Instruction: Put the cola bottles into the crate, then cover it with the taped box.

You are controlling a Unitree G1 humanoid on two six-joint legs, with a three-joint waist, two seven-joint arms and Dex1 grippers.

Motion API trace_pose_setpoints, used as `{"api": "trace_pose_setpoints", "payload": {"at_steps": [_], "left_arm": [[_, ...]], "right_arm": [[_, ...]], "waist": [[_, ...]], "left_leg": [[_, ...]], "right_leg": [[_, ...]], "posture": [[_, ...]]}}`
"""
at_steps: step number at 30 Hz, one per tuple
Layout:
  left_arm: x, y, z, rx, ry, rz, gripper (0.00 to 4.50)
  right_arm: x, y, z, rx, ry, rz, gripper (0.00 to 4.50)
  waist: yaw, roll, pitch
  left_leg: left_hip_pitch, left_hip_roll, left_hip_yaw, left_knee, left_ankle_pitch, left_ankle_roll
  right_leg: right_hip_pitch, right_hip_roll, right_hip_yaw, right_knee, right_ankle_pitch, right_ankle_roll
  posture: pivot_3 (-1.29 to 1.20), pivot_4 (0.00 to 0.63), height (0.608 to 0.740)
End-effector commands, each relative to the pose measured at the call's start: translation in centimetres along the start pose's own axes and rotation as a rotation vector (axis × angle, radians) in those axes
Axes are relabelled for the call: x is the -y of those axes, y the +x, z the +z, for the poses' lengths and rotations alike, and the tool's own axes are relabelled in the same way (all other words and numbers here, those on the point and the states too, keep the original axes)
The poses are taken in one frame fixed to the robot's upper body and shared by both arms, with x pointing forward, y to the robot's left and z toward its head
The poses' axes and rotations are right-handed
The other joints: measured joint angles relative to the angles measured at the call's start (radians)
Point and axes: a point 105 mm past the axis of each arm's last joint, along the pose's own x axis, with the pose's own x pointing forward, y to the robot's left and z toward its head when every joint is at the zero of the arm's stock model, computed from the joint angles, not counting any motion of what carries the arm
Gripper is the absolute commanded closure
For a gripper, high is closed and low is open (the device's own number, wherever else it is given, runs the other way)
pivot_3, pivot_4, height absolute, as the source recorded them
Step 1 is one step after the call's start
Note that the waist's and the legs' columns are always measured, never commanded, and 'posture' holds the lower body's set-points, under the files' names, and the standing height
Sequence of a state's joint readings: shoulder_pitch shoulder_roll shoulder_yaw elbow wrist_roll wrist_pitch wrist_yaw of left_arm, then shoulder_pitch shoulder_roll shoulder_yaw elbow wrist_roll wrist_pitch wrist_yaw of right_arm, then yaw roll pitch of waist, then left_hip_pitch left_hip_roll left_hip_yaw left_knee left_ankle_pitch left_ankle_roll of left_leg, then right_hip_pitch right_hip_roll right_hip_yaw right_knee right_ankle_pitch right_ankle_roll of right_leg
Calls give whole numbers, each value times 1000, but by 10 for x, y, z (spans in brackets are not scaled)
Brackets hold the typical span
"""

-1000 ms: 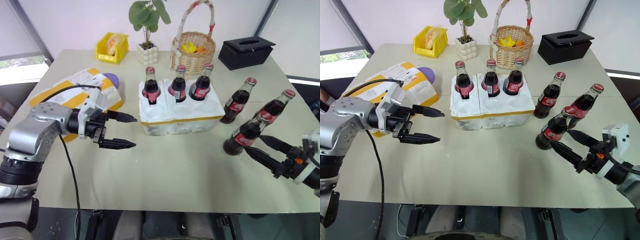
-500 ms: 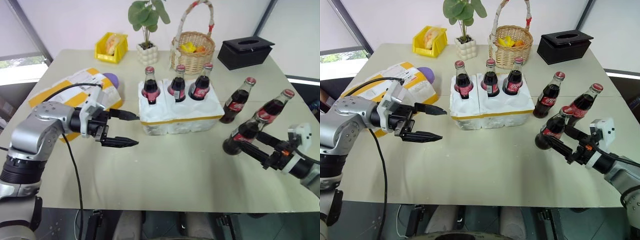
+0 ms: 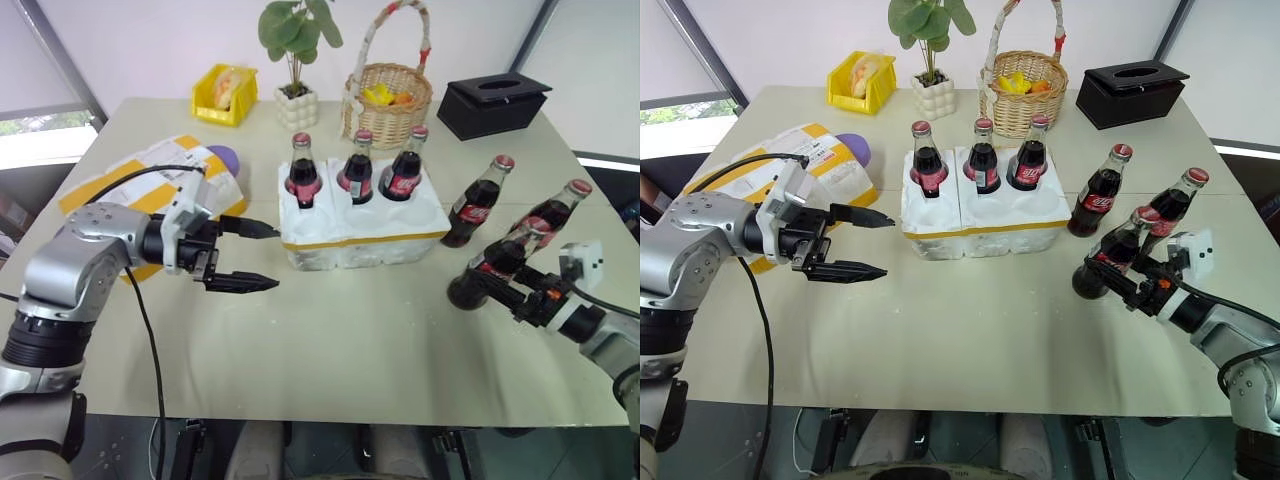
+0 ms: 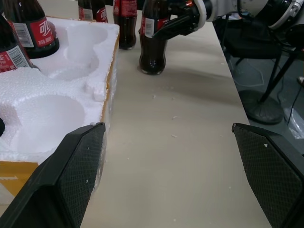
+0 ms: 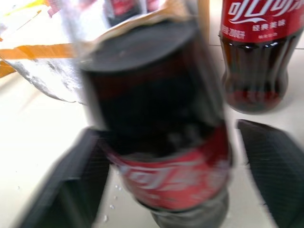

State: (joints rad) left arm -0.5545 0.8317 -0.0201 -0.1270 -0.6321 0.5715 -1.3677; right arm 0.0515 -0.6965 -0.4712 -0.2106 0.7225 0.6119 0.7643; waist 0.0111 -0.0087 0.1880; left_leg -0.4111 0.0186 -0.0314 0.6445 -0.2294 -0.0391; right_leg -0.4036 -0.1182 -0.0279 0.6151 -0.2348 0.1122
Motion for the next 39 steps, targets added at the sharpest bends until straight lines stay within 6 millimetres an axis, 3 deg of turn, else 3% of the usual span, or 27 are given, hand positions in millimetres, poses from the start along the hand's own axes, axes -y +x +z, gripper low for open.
{"api": "trace_pose_setpoints", "payload": {"at_steps": [1,7,11,16,19,21,25,31,35,39], "left_arm": [[-1,-2,12,13,64,13,0],[-3,-5,11,13,54,32,0],[-8,-13,11,14,48,82,0],[-13,-22,8,7,43,141,0],[-14,-23,7,9,43,157,0],[-14,-23,8,12,44,164,0],[-13,-27,7,8,45,183,0],[-13,-33,7,3,48,223,0],[-12,-35,8,4,49,237,0],[-11,-37,6,2,48,251,0]], "right_arm": [[-5,-1,8,29,-26,17,1706],[-18,-16,31,47,-81,58,1706],[-40,-19,79,118,-161,152,1706],[-80,9,140,245,-204,322,1706],[-101,33,159,286,-201,406,1706],[-108,48,165,289,-200,421,1706],[-124,97,168,279,-205,429,1706],[-132,141,161,244,-230,427,1706],[-141,160,150,209,-241,449,1706],[-159,159,155,239,-240,519,1706]], "waist": [[0,0,0],[2,1,1],[-4,4,4],[-24,3,6],[-28,1,7],[-27,0,8],[-23,0,8],[-23,0,8],[-26,0,8],[-28,0,8]], "left_leg": [[0,0,0,0,0,0],[-1,0,0,0,0,0],[-2,0,0,1,0,0],[-2,2,0,1,0,1],[-2,6,2,1,0,1],[-3,9,1,1,0,1],[-14,10,0,2,0,1],[-20,10,1,2,0,1],[-20,11,1,2,0,1],[-18,13,0,2,0,1]], "right_leg": [[0,0,0,0,0,0],[0,0,0,0,0,0],[-2,0,1,0,0,0],[-4,2,1,3,0,0],[-5,6,1,2,2,-3],[-6,9,1,2,2,-4],[-16,12,1,3,3,-5],[-23,12,2,6,6,-1],[-25,14,2,8,6,-1],[-26,16,2,14,5,-3]], "posture": [[0,150,740],[0,150,740],[0,150,740],[0,150,740],[0,150,740],[0,150,740],[0,150,740],[0,150,740],[0,150,740],[0,150,740]]}}
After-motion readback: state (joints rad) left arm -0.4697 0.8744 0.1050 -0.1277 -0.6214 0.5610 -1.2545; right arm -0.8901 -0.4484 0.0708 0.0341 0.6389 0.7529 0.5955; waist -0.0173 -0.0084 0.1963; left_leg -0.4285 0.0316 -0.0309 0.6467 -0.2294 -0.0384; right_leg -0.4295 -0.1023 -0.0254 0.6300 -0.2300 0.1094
